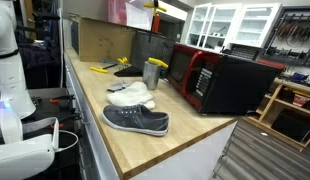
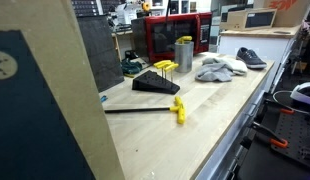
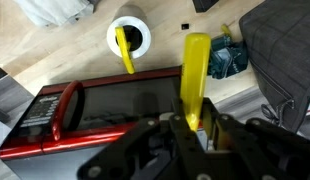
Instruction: Remove the black object from the tin and put it on the black stand
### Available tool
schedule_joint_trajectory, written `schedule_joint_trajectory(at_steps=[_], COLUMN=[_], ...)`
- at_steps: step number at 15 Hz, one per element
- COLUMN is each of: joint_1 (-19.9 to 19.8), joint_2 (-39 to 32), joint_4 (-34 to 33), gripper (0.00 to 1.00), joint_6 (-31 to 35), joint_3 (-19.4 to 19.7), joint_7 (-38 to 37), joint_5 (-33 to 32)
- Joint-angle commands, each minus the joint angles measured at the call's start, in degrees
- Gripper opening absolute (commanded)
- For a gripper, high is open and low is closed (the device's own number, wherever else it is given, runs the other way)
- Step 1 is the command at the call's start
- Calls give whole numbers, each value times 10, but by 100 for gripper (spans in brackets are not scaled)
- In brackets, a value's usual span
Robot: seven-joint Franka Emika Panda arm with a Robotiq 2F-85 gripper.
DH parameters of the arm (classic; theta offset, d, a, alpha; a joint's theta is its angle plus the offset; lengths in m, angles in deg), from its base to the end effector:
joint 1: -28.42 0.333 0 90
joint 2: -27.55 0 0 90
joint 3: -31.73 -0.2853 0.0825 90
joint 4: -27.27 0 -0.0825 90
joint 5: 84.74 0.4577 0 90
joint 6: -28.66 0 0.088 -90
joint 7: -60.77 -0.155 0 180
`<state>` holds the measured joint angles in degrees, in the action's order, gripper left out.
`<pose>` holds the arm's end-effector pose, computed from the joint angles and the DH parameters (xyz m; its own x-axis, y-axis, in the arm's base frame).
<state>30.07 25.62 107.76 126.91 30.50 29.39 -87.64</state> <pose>0.6613 0.0259 0.6326 0.8427 -0.4723 0.2585 -0.4630 -0.8807 -0.0998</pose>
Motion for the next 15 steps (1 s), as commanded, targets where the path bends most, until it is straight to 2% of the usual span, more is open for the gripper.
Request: schedule_joint_trajectory(at_steps=[1,3,4,6,10,15], joint_1=[-1,-2,-2,4,29,73], joint_2=[0,0,0,-4,-33,-55], joint_4=[0,0,0,16,6,0], gripper=[23,23,6,6,6,6], joint_6=[0,0,0,5,-6,-15], joint_3=[0,0,0,-4,-17,-34], joint_7=[3,6,6,-12,-81,-178], joint_5=[0,0,0,-2,-23,-95])
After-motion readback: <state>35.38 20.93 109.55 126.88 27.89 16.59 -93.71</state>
